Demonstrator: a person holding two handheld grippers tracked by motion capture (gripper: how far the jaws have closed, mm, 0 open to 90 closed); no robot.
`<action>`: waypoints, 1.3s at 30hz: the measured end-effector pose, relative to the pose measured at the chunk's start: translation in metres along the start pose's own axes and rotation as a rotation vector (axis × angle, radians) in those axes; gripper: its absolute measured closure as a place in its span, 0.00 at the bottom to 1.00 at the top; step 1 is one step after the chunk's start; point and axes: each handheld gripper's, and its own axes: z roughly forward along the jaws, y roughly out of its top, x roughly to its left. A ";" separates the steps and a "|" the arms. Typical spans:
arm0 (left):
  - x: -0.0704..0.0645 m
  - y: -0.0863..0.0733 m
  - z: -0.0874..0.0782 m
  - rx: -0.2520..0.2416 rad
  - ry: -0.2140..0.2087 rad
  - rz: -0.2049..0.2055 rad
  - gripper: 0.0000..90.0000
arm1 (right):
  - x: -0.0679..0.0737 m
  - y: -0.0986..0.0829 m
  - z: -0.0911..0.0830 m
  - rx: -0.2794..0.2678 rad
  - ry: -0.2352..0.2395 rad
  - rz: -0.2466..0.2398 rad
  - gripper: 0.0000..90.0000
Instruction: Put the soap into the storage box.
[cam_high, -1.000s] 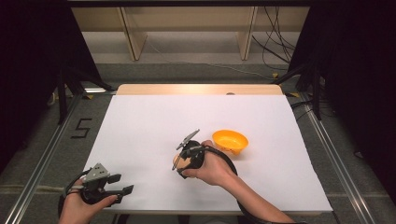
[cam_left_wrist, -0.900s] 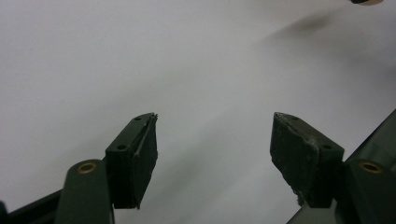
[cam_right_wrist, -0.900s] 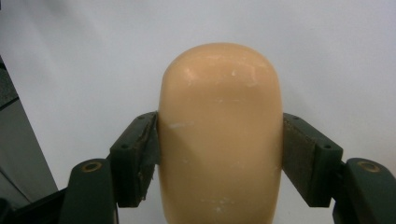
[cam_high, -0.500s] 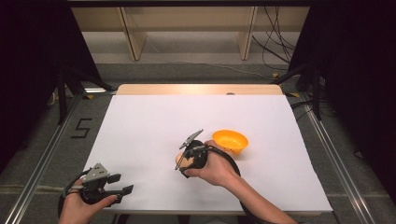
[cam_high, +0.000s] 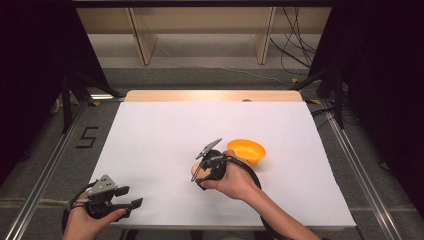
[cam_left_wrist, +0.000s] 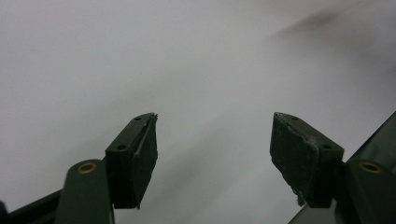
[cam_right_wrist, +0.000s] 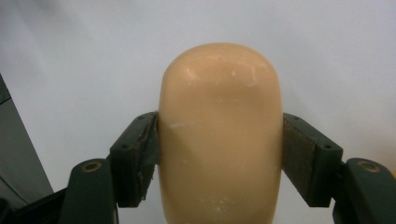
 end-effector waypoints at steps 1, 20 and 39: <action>0.000 0.000 0.000 0.003 -0.002 0.001 0.35 | -0.001 -0.001 0.000 -0.001 -0.004 -0.013 0.38; 0.002 0.001 -0.001 0.015 -0.003 0.011 0.35 | -0.008 -0.009 -0.007 0.044 -0.013 -0.017 0.38; 0.001 0.000 0.000 0.009 0.003 0.007 0.35 | -0.023 -0.024 -0.014 0.190 0.033 -0.121 0.38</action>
